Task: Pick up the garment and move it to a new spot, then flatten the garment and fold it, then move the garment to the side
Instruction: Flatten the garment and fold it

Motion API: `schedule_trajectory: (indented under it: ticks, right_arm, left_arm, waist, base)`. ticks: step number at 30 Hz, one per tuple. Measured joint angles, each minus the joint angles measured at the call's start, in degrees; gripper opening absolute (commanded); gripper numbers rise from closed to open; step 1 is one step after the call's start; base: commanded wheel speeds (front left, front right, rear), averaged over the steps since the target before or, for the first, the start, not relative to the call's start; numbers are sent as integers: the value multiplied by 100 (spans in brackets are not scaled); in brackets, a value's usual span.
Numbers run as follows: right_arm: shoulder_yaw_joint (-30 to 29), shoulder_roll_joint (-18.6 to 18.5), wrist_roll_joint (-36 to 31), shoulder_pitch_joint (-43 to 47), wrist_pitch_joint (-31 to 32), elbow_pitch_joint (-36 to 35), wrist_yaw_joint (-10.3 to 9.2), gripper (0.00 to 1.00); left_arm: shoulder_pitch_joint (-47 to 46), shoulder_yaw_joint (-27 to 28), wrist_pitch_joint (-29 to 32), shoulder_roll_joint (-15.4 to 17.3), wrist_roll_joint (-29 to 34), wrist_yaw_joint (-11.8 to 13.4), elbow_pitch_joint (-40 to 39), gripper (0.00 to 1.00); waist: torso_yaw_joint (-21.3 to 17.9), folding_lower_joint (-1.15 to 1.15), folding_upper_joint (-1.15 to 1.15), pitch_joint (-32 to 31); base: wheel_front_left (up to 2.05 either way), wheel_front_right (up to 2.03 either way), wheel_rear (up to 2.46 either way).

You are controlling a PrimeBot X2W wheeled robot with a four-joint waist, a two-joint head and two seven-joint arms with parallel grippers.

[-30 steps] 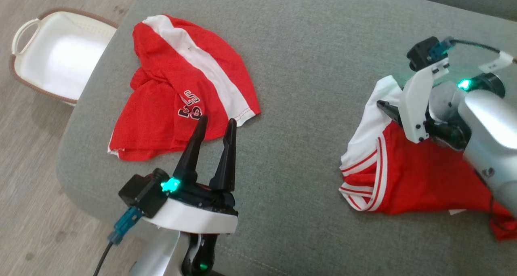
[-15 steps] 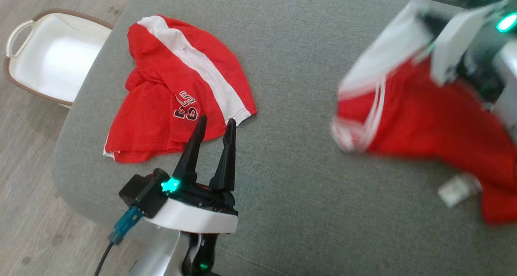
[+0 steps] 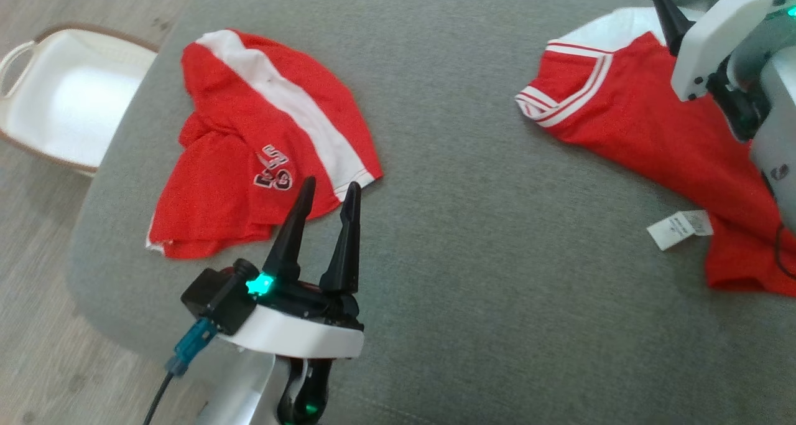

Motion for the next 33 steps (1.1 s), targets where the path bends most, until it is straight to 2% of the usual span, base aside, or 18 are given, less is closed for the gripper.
schedule_trajectory:
  ticks: [2,4,5,6,9,13,18,21,24,28,33]
  right_arm:
    - [9,51,0,4,-285,3,0,100]
    - [19,127,11,38,-581,-44,0,100]
    - [19,127,11,38,-581,-44,0,100]
    - [4,218,79,138,-867,-176,0,100]
    - [-102,307,145,358,-1136,-449,0,100]
    - [-338,323,123,629,-1212,-854,0,100]
    - [-1590,304,-630,1576,-1220,-2160,0,100]
    - [-2413,404,-1278,2610,-1220,-2862,0,100]
    - [-3217,686,-1800,3846,-1218,-3533,0,100]
    - [-3839,1106,-2441,5170,-1218,-4294,0,100]
    - [-4376,1435,-2869,5992,-1218,-4730,0,100]
  left_arm:
    - [0,66,0,-1,113,0,16,100]
    - [-1,135,0,3,494,-1,43,100]
    - [-1,135,0,3,494,-1,43,100]
    - [-1,193,0,-1,541,-1,35,100]
    - [7,450,0,0,532,-1,-1,100]
    - [25,677,0,-1,527,-2,-20,100]
    - [50,914,0,0,527,-11,-86,100]
    - [179,969,0,-1,532,-19,-103,100]
    - [363,981,0,-1,568,-21,-80,100]
    - [503,948,0,1,602,-62,-22,100]
    - [547,923,0,1,635,-63,33,100]
  waist:
    - [-105,0,0,-32]
    - [-245,0,0,-78]
    - [-245,0,0,-78]
    - [-405,0,0,-138]
    - [-692,0,0,-253]
    - [-1019,-1,0,-379]
    - [-1587,-1,0,-595]
    - [-1882,-1,0,-743]
    - [-2098,-1,0,-927]
    - [-2347,-1,0,-1110]
    - [-2558,-1,0,-1289]
  base:
    - [0,0,0]
    - [0,0,0]
    - [0,0,0]
    - [0,0,0]
    - [0,0,0]
    - [0,0,0]
    - [0,0,0]
    - [0,0,0]
    - [0,0,0]
    - [0,0,0]
    - [0,0,0]
